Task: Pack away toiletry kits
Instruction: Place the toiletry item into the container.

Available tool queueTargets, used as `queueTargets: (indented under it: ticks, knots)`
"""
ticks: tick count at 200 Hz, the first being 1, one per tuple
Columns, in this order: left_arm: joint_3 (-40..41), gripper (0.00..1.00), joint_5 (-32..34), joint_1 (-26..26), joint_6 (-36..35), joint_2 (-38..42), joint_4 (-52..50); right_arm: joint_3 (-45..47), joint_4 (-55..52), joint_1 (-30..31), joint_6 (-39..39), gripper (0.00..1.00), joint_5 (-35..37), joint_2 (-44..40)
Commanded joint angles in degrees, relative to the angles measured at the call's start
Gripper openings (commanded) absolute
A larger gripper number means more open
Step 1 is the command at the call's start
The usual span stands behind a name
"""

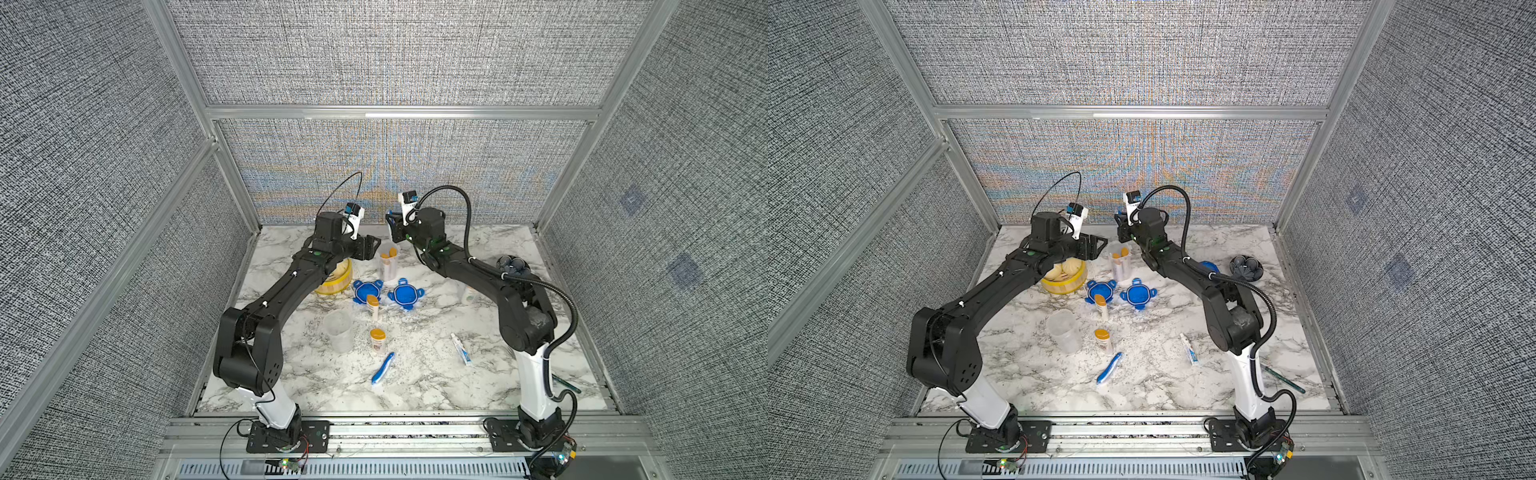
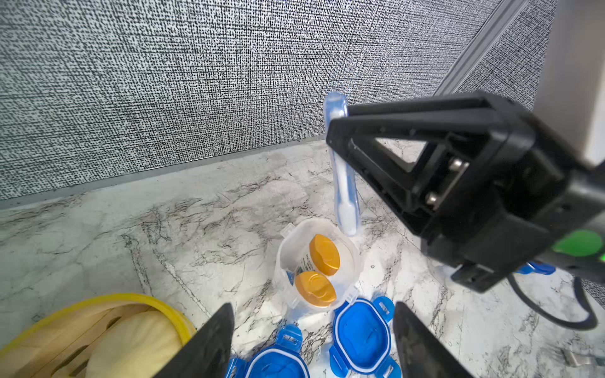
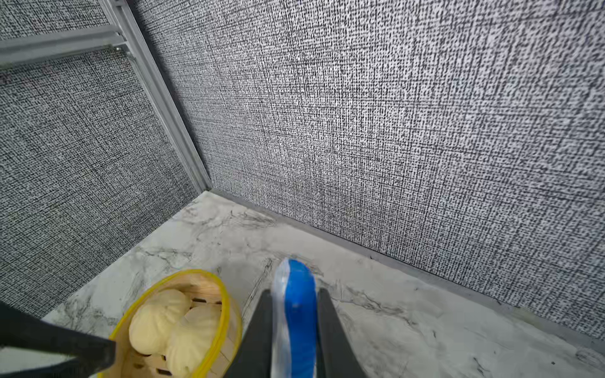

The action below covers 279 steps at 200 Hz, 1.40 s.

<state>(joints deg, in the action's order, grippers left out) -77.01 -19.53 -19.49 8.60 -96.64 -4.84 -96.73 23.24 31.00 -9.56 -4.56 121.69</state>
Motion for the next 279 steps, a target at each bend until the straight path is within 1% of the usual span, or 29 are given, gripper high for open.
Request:
queueTargets:
  ticks: [1, 27, 77, 107, 130, 140, 153, 161, 182, 241, 264, 279]
  knots:
    - [0.0, 0.75, 0.0, 0.1, -0.1, 0.5, 0.4, 1.8, 5.9, -0.1, -0.2, 0.06, -0.6, 0.3]
    - [0.1, 0.75, -0.1, 0.2, 0.1, 0.5, 0.4, 4.2, 7.7, 0.0, -1.9, 0.06, -0.6, 0.2]
    - [0.5, 0.75, 0.0, 0.1, 0.3, 0.5, 0.8, 7.1, 8.9, 0.5, -2.1, 0.06, -0.4, 0.5]
    - [1.0, 0.76, -0.1, 0.1, 0.5, 0.6, 1.1, 10.1, 12.1, 0.7, -2.6, 0.07, -0.5, 0.3]
    - [1.0, 0.75, 0.0, 0.1, 0.4, 0.7, 0.8, 12.1, 13.6, 1.2, -2.8, 0.13, -0.2, -0.3]
    - [0.9, 0.75, 0.0, 0.1, 0.4, 0.8, 0.7, 13.0, 14.0, 1.4, -2.9, 0.18, -0.1, -0.7]
    - [1.0, 0.76, 0.1, 0.1, 0.3, 1.0, 0.7, 14.6, 15.0, 1.6, -2.8, 0.28, -0.3, -1.5]
    - [0.9, 0.76, 0.1, 0.2, 0.4, 1.1, 0.7, 15.5, 15.9, 1.8, -2.5, 0.31, -0.2, -2.0]
    - [1.0, 0.75, 0.0, 0.2, 0.5, 0.9, 0.7, 16.3, 16.5, 1.9, -2.3, 0.34, 0.1, -2.6]
    - [1.2, 0.76, -0.3, 0.1, 0.8, 0.6, 0.8, 15.4, 14.7, 1.8, -2.6, 0.34, -0.6, -3.2]
    - [-0.2, 0.78, -0.4, 0.2, 0.3, -0.7, -0.7, 16.0, 13.8, 1.4, -3.6, 0.38, -0.8, -4.6]
    - [-2.7, 0.79, -0.6, 0.2, 0.7, -2.5, -2.9, 16.5, 11.5, 0.6, -5.5, 0.41, -1.0, -6.4]
